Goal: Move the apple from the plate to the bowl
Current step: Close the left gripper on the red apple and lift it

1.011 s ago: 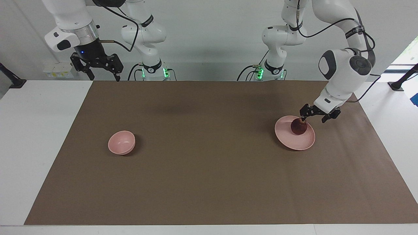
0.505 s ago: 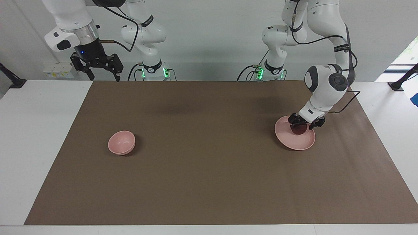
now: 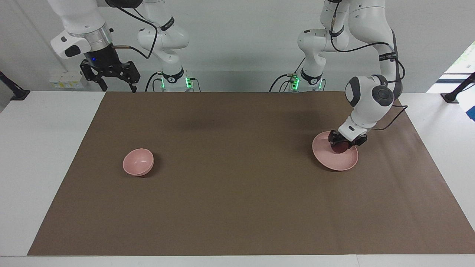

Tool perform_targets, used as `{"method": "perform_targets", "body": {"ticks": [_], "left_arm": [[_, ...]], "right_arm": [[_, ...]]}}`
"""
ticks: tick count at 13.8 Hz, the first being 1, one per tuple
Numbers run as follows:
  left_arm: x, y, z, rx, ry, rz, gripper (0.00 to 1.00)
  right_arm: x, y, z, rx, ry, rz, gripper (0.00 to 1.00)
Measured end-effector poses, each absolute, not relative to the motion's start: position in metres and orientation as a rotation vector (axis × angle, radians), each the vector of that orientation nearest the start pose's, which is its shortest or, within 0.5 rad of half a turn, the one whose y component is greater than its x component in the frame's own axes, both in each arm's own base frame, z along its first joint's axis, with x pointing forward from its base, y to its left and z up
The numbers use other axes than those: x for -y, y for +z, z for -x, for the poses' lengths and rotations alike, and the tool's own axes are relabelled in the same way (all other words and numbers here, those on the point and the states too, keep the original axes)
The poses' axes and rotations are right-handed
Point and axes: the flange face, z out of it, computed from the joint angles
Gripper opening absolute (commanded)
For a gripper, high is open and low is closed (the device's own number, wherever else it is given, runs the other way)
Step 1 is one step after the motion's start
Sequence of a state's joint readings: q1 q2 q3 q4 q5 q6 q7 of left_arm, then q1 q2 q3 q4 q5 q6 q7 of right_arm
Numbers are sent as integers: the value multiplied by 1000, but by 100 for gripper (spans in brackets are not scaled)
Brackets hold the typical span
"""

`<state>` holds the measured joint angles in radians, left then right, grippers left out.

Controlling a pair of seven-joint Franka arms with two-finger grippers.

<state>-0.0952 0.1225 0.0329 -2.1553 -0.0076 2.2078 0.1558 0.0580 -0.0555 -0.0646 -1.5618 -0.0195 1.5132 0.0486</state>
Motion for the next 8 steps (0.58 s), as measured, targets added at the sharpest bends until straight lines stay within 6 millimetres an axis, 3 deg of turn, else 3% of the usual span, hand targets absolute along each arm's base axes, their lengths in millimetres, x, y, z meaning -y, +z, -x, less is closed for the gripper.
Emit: {"method": "perform_targets", "body": {"ticks": [8], "left_arm": [[104,415,-570,-234,93,3188,0]], "right_arm": [[6,652,-527,-84,35,3157,100]]}}
